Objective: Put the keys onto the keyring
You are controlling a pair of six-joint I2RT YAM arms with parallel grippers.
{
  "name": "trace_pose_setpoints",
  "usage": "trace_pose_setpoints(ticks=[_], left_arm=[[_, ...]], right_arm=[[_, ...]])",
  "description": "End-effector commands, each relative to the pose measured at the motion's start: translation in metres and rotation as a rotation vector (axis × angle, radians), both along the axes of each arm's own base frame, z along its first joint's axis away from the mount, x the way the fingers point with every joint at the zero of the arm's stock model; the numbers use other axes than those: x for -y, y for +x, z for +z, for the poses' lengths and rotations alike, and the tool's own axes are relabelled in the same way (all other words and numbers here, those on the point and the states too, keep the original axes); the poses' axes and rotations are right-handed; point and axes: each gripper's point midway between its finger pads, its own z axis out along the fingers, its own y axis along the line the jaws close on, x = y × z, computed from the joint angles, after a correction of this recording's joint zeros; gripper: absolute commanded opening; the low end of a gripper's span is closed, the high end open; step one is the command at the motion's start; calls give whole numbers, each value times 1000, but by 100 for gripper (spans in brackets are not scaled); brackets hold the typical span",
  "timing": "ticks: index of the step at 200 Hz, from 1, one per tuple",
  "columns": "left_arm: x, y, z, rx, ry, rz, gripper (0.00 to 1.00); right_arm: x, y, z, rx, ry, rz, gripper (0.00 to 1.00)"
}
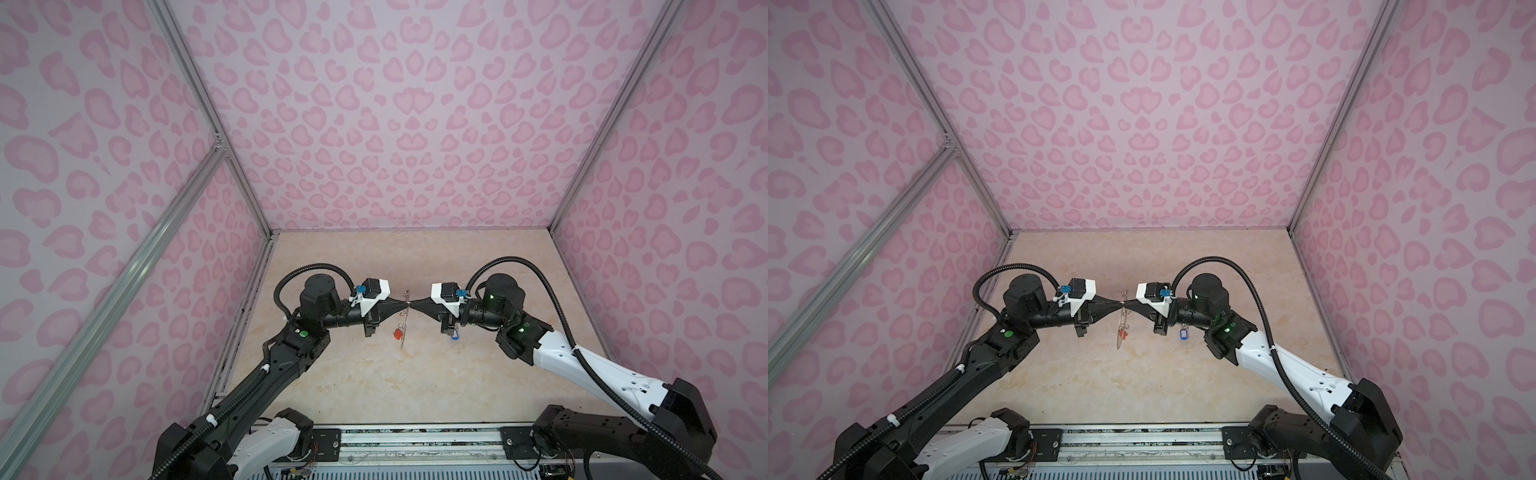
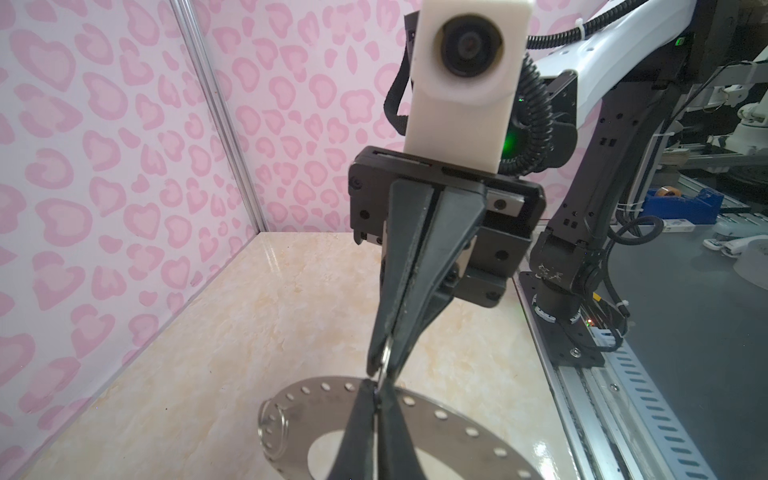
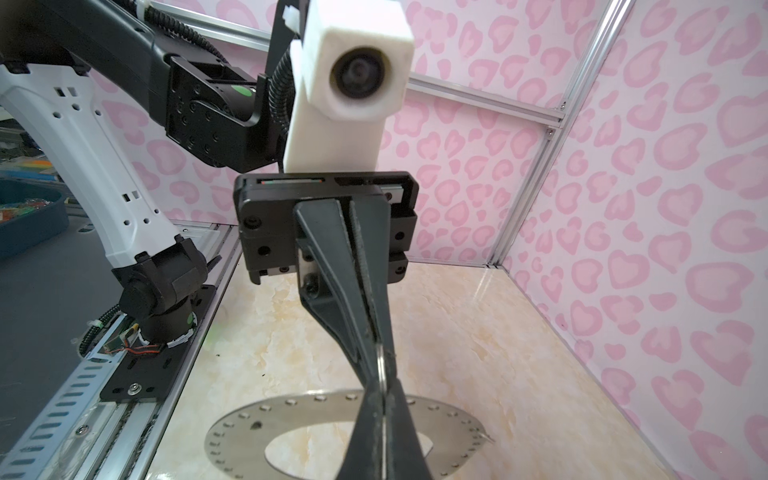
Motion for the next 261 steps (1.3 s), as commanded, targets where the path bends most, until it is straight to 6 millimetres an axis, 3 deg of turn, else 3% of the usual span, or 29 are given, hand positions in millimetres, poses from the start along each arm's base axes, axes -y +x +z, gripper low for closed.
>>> trace_pose_setpoints(ticks=[1,9,26,49,85,114,182,224,261], left_arm=[[1,0,16,68,-23,-4,3],[1,0,15,71,-19,-4,3],[0,3,14,80,-1,22,3],[-4,14,4,90,78,102,3],[-5,20,-15,172,277,165,3],[-7,21,-21,228,341,179,3],[-12,22,-39,235,432,180,3],[-11,20,-46,218,437,165,3],[-10,19,-55,201,448,153,3]], right_arm=[[-1,-2,8,26,32,14,0],[-1,0,8,26,32,3,0],[3,4,4,18,5,-35,18],[16,15,-11,-13,-74,-136,29],[43,29,-42,-113,-210,-280,31],[59,36,-68,-217,-277,-387,35],[104,62,-166,-620,-490,-761,30],[125,66,-209,-714,-679,-873,30],[142,77,-229,-813,-768,-983,30]])
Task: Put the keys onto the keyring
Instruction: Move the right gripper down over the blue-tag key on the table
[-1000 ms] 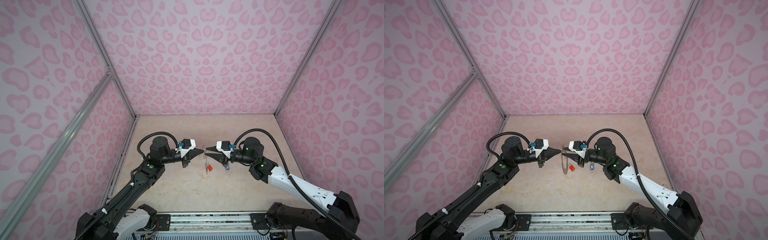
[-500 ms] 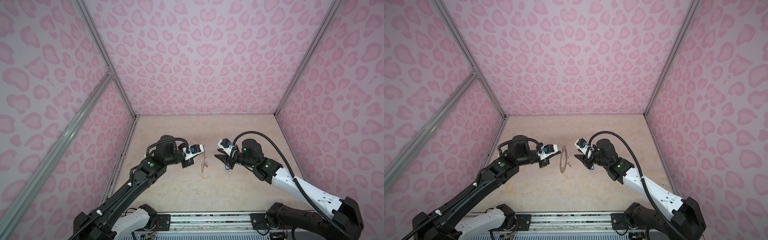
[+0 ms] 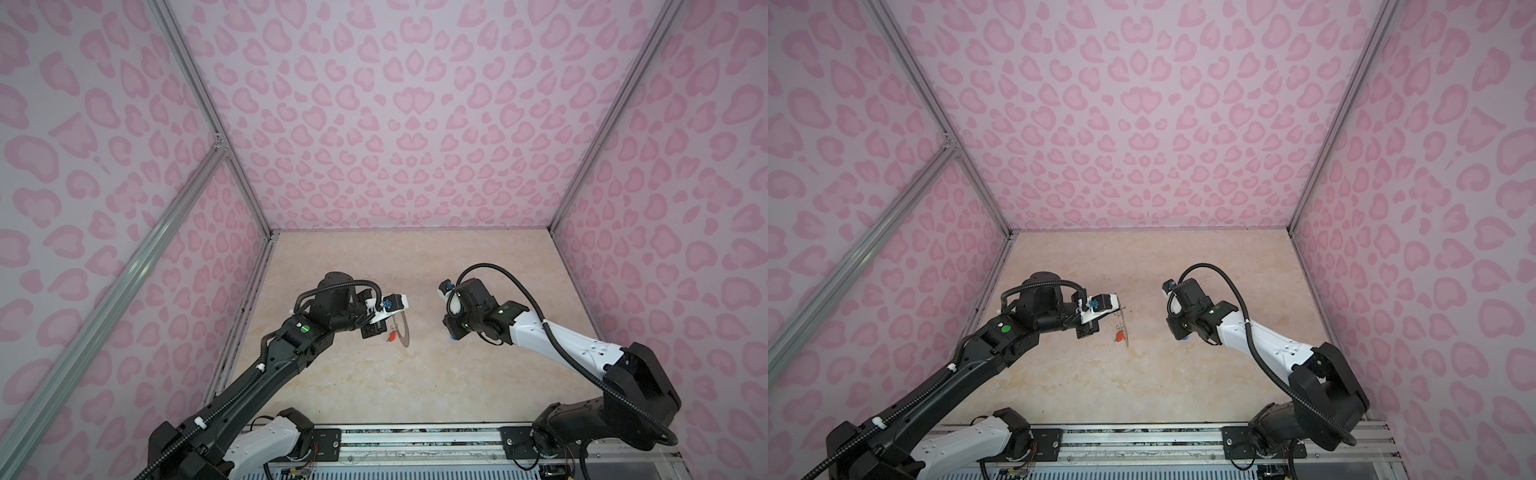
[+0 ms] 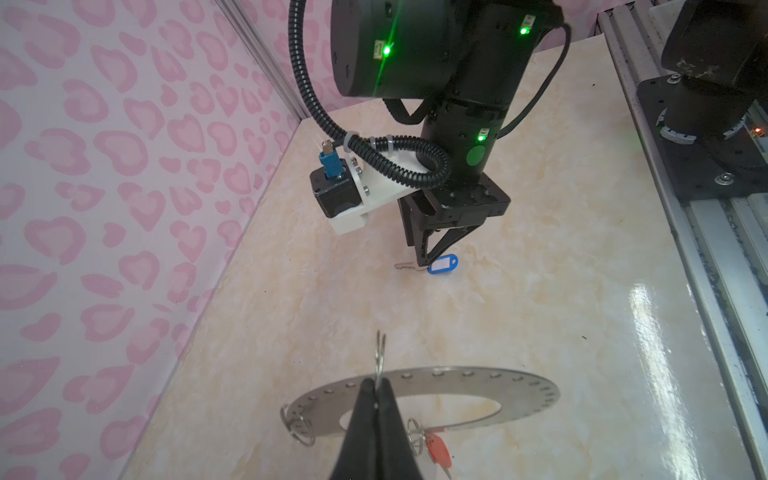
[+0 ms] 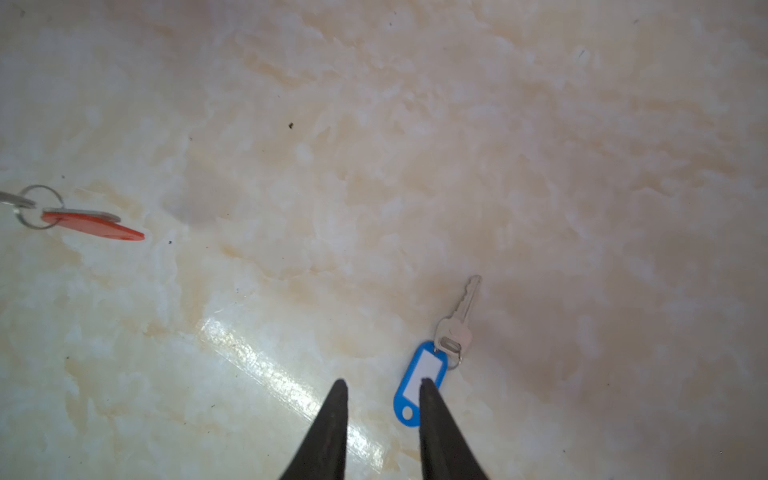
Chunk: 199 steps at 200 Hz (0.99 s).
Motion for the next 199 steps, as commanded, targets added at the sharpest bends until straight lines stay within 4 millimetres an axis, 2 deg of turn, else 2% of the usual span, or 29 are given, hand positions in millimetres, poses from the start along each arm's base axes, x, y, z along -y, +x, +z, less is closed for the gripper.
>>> trace_pose_setpoints(ticks=[1,32,92,112,136,156,182,199], left_arm=[[2,-1,-4,1,5,-16,3],[2,-2,-8,-10,0,-21,3],[3,-3,-14,-22,3,-26,3],[3,-4,-15,-27,1,-29,3],[3,-4,-14,-28,-2,-28,3],[3,-5,-14,-27,-6,-27,3],[3,-5,-12,-29,-15,-28,3],[3,-6,-9,-27,-21,-27,3]], right_arm=[[21,0,-17,-71,-99,-95,30],[28,3,-32,-134,-152,-117,29],[37,-16,-58,-205,-282,-141,32],[46,-18,-67,-220,-365,-178,31],[45,-18,-74,-222,-418,-164,29],[30,-18,-73,-216,-383,-119,24],[-8,-18,-62,-184,-267,3,25],[-13,-13,-53,-154,-237,0,28]])
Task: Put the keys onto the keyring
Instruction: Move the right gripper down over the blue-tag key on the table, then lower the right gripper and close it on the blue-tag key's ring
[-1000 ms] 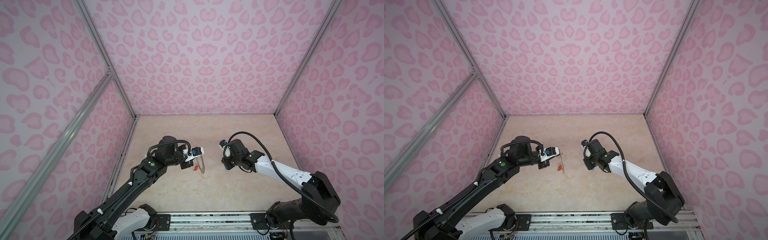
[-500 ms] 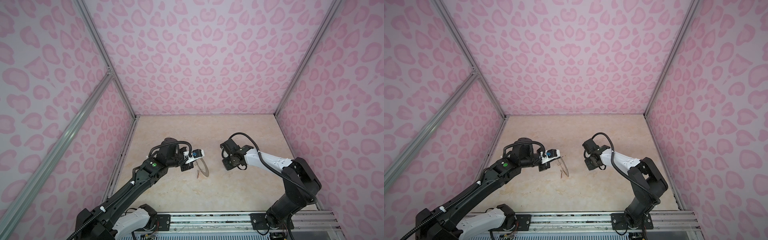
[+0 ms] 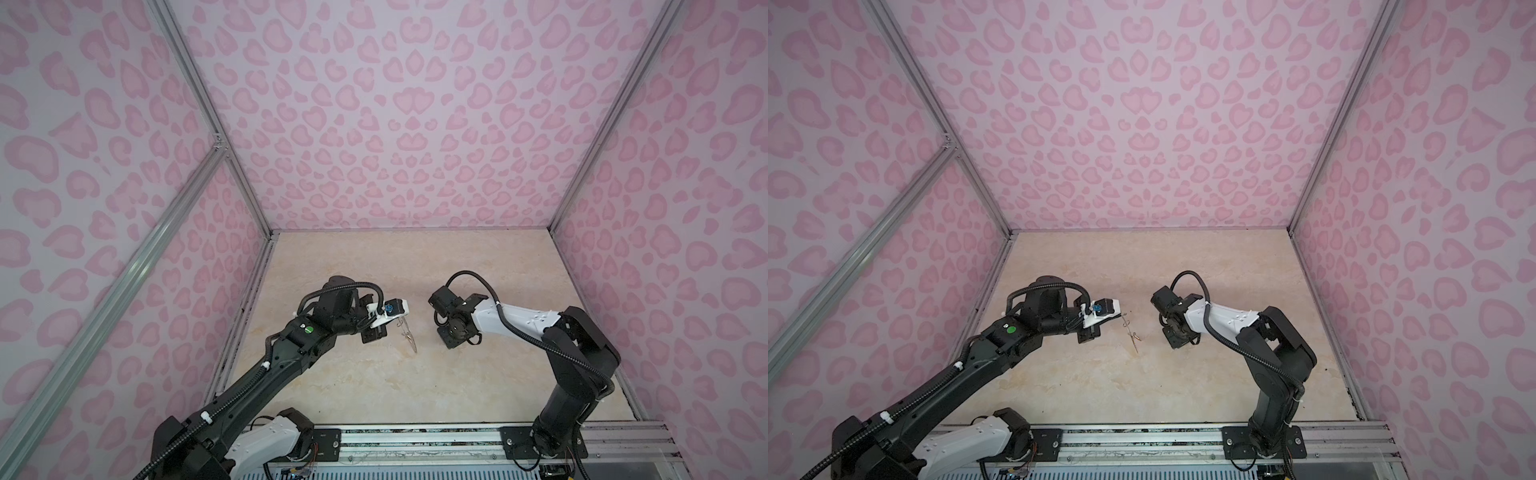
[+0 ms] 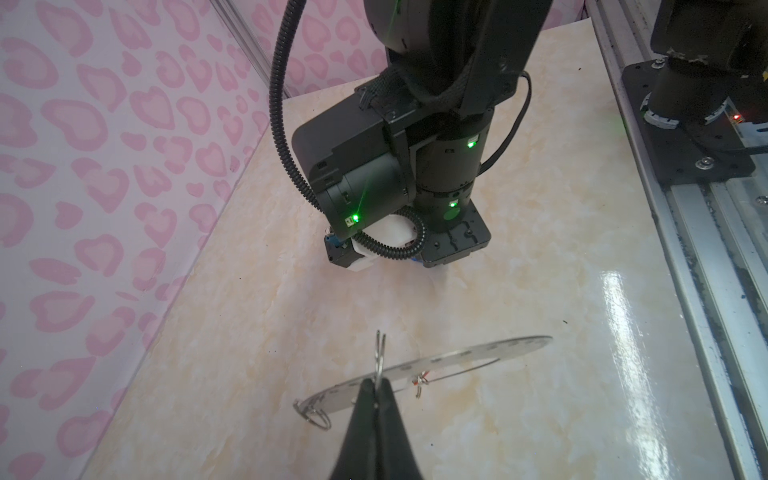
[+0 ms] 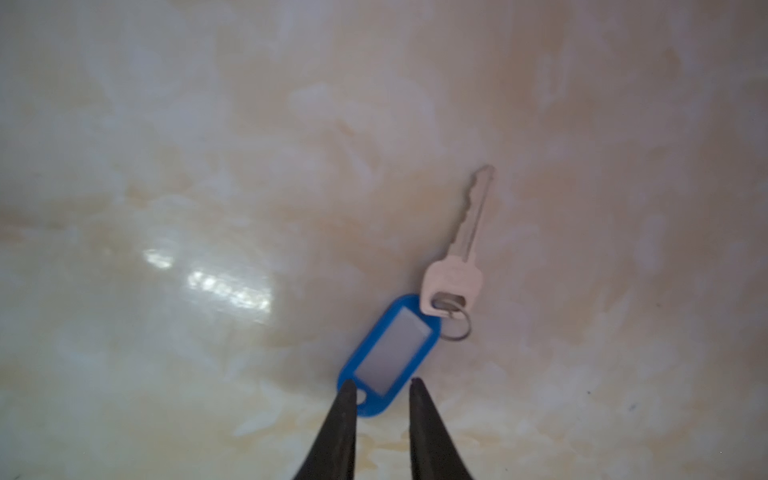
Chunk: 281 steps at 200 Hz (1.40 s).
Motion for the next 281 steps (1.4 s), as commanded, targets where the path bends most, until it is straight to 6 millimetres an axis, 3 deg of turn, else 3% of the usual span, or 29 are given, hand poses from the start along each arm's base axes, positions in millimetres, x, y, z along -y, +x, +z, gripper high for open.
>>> trace_pose_setpoints(ticks=[1,40,88,164,254,281], left_arm=[[3,-2,10,18,-37,-16,3],[2,-2,13,31,-42,-8,3],[3,-3,14,18,-52,-13,3],[3,-2,12,11,-49,-11,3],[4,-2,8,-1,-44,-13,3],[5,-2,7,-6,-46,-16,3]], right_arm=[[-16,7,11,36,70,41,28],[1,23,37,95,174,-42,34],[32,29,21,23,160,-110,34],[37,29,0,-113,206,-157,30],[33,31,-15,-147,220,-187,23],[30,32,-15,-148,232,-185,16]])
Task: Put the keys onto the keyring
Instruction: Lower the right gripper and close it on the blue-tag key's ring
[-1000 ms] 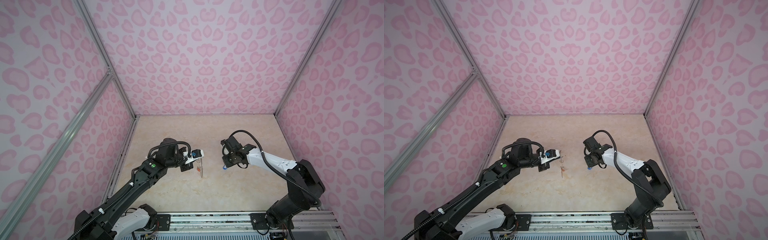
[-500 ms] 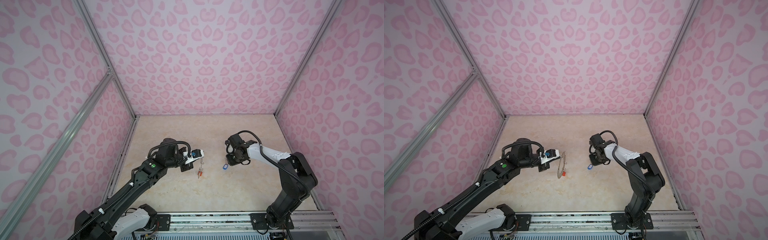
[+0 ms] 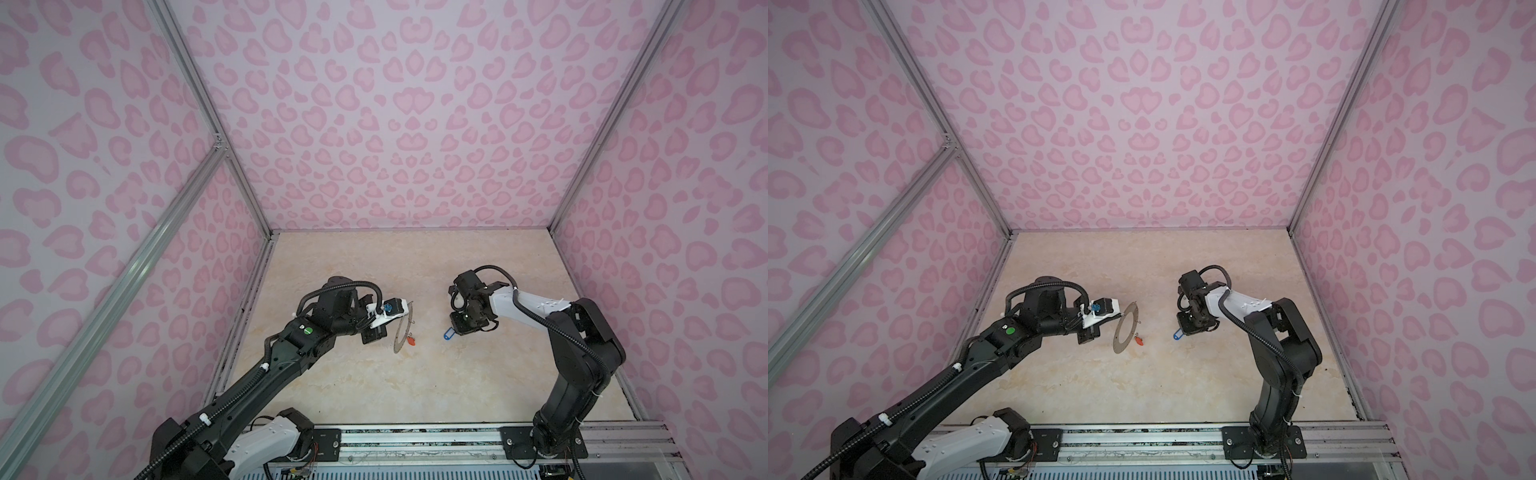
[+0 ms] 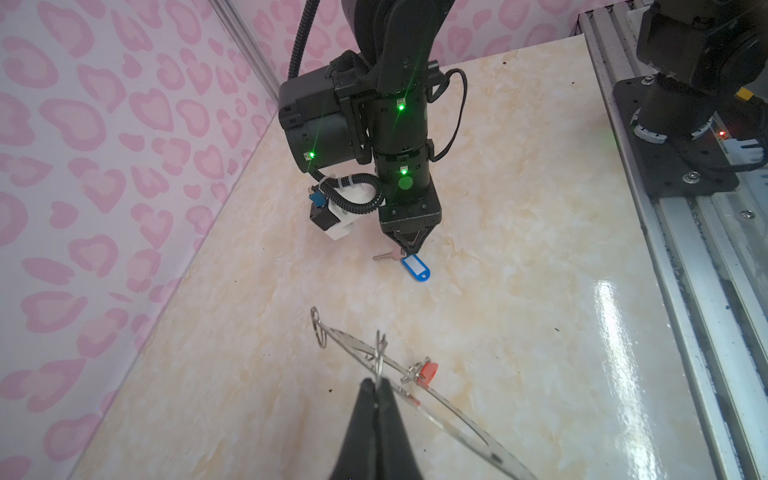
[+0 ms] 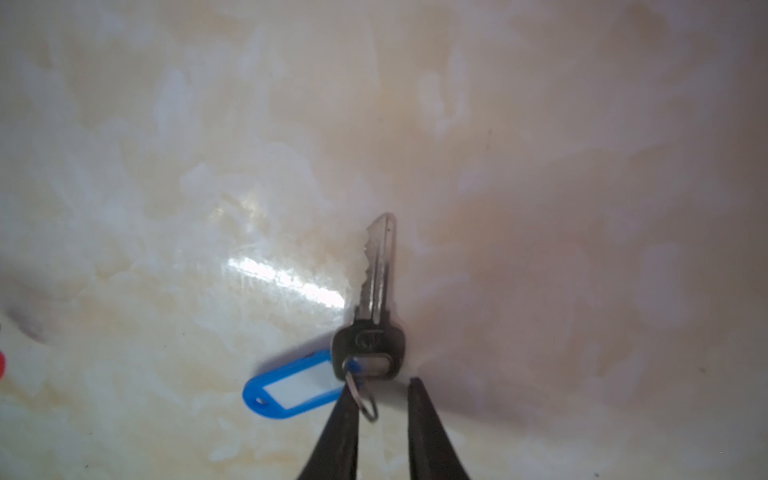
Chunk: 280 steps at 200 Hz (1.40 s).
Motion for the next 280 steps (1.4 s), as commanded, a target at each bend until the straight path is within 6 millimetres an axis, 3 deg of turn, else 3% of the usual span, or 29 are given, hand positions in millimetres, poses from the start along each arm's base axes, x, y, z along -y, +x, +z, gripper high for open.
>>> trace_pose_setpoints(ticks=[1,50,90,152,228,280], left_arm=[[4,0,6,14,-28,-18,3],[4,1,6,14,-28,-15,3],[5,1,6,12,-33,-17,3],[4,0,6,12,-32,-16,3],[5,-2,5,5,-36,-23,3],[5,-2,5,5,-38,-23,3]], right_arm=[[-3,2,-2,-1,12,-4,16],[-5,3,16,63,-11,55,0],[-15,-2,33,120,-29,165,0],[-13,-6,24,109,-83,201,0],[-13,-18,-3,76,-117,198,0],[-12,-19,3,84,-126,193,16]])
